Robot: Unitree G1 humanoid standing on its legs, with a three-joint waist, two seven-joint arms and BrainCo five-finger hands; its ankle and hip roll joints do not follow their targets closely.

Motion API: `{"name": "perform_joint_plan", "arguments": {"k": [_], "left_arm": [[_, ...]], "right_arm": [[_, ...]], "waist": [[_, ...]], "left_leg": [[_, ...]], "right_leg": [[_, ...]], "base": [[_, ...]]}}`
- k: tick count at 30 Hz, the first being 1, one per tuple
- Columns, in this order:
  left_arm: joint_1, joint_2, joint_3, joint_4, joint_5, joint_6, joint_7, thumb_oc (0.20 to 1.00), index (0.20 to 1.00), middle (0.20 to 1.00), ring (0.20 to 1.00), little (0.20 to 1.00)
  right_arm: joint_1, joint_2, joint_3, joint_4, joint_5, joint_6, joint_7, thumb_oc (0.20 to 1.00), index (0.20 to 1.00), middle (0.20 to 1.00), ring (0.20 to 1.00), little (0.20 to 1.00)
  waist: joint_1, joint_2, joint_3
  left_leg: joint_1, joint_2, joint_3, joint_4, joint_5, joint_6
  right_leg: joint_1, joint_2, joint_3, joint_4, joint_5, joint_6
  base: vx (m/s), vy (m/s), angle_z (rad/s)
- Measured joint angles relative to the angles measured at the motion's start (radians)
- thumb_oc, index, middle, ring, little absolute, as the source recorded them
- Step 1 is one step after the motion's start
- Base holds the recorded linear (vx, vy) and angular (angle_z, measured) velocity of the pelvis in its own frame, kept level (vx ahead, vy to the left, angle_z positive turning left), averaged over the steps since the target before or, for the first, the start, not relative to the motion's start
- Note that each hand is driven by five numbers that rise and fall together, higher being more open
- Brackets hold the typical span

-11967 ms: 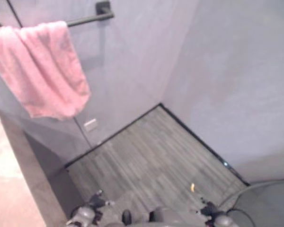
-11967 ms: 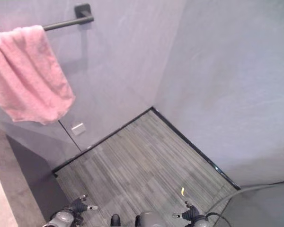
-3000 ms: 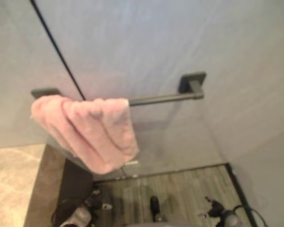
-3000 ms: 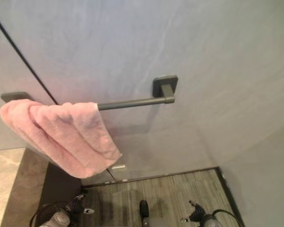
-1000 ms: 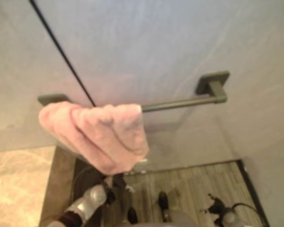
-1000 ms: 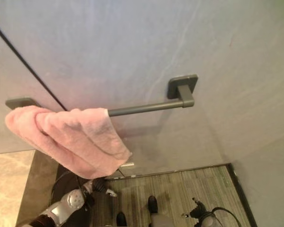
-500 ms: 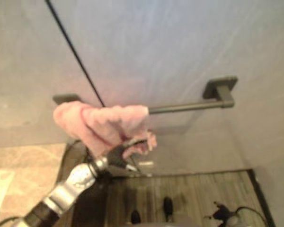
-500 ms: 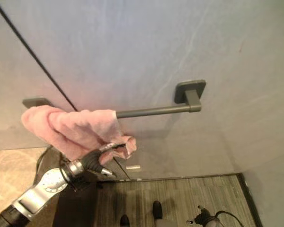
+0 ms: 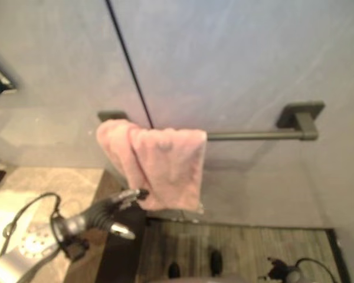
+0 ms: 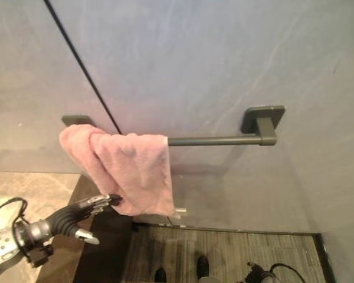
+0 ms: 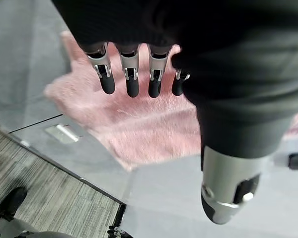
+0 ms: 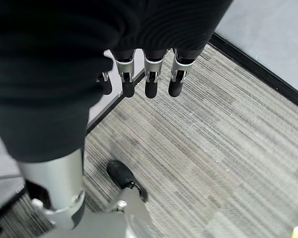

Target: Put brush and paste in cup on sink, flatten towel.

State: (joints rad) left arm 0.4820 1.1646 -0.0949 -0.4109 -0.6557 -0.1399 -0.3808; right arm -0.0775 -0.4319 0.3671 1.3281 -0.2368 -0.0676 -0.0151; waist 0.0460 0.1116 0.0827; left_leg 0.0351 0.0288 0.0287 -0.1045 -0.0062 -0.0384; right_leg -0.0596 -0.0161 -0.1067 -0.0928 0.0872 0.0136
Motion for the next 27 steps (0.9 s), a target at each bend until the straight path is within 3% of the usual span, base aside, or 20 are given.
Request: {"name": "perform_joint_plan", "arguments": {"k": [2, 12, 27], "left_arm": [[0.06, -0.002, 0.09, 0.003, -0.009, -0.001, 0.003, 1.0, 1.0, 1.0, 1.0, 1.0], [0.079, -0.015, 0.2, 0.037, -0.013, -0.012, 0.034, 1.0, 1.0, 1.0, 1.0, 1.0], [0.031, -0.038, 0.168, 0.112, 0.007, -0.026, 0.079, 1.0, 1.0, 1.0, 1.0, 1.0]], "right_arm": [[0.004, -0.001, -0.002, -0.003, -0.001, -0.002, 0.005, 1.0, 1.0, 1.0, 1.0, 1.0], [0.01, -0.001, -0.011, -0.005, 0.013, -0.006, 0.005, 1.0, 1.0, 1.0, 1.0, 1.0], [0.061, -0.001, -0.012, -0.044, 0.052, -0.021, -0.002, 1.0, 1.0, 1.0, 1.0, 1.0]], "waist": [[0.008, -0.007, 0.005], [0.027, -0.016, 0.004], [0.013, -0.05, -0.021]], "left_leg": [[0.002, 0.0, -0.013, 0.0, 0.0, 0.0], [-0.001, -0.01, -0.063, 0.005, 0.004, 0.005], [-0.001, -0.015, -0.024, 0.005, 0.004, 0.006]], "right_leg": [[0.008, -0.002, -0.013, 0.0, -0.002, 0.001], [0.026, -0.015, -0.058, 0.001, -0.011, 0.007], [0.003, -0.017, -0.022, 0.001, -0.007, 0.01]], "base": [[-0.01, 0.031, 0.18], [0.0, 0.024, 0.15], [0.0, 0.02, -0.07]]}}
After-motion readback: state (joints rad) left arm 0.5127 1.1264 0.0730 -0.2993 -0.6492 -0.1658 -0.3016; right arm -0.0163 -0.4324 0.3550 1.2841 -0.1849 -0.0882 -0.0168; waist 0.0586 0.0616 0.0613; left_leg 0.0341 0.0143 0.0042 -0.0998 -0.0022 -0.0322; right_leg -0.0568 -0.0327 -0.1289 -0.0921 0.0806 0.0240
